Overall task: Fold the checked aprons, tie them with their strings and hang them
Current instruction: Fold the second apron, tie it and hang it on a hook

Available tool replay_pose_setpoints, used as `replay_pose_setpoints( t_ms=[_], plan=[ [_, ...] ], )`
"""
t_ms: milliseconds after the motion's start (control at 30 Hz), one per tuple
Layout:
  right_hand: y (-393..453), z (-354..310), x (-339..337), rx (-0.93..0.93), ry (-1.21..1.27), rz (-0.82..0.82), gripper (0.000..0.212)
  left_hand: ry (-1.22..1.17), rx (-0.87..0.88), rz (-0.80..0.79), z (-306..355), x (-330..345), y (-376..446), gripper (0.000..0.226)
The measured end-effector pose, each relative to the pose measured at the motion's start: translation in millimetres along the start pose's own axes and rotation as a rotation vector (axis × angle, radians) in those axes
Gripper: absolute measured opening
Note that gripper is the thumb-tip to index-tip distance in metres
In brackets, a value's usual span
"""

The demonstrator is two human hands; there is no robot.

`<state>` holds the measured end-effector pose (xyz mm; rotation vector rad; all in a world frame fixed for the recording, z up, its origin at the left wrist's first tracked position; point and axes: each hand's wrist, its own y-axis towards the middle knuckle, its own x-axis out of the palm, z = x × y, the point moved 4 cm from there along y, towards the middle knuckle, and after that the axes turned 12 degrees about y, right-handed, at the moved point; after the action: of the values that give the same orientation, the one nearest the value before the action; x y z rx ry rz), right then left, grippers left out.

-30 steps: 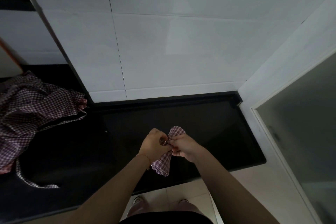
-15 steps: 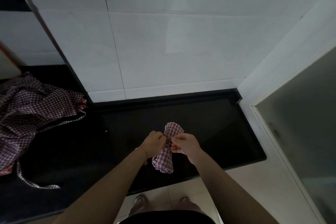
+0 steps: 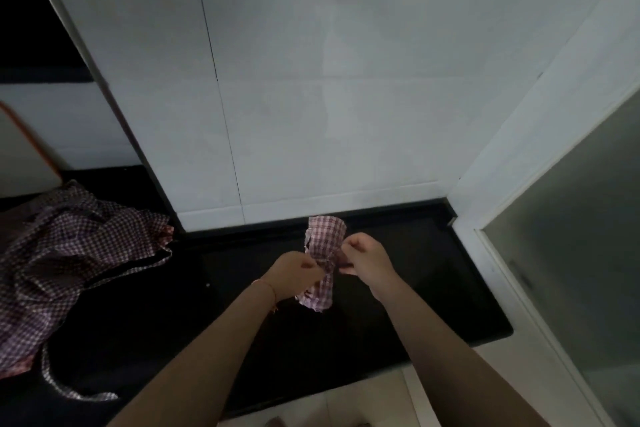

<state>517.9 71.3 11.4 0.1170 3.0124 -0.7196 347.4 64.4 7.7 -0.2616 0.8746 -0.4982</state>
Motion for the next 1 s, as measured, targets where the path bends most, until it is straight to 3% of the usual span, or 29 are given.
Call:
replay_pose_setpoints(
  t_ms=[67,200,233,333,433,500,667,867,1000],
  plan=[
    [-3,-49,0,-0.107,-0.062,-0.062,0.012,0.021,0.045,0.069,31,-35,-5,0.041],
    [-26,-168,-8,-0.371,-0.138,-0.162,0.023,0.199,0.354,0.761,106,-135,-33,0.018],
    [-37,-198,-12,-0.462,-0.174,-0.160,0.027,0.297,0.441,0.824,127,-153,-39,0.030],
    [-63,-268,-18,-0.663,-0.275,-0.130,0.030,0.647,0.446,0.646,175,-184,-39,0.072],
    [-92,-321,-28,-0.797,-0.204,-0.104,0.026,0.714,0.372,0.599,213,-215,-46,0.068],
    [-104,-349,-36,-0.837,-0.085,-0.090,0.024,0.593,0.366,0.620,230,-238,-53,0.065],
    [-127,-414,-53,-0.941,0.019,-0.020,0.020,0.290,0.491,0.842,266,-285,-85,0.063],
    [-132,-460,-54,-1.044,0.072,0.030,0.020,-0.794,0.545,0.624,254,-270,-81,0.061],
    [-131,-481,-39,-1.095,0.088,0.125,0.021,-1.121,0.577,0.409,261,-253,-65,0.065]
  ],
)
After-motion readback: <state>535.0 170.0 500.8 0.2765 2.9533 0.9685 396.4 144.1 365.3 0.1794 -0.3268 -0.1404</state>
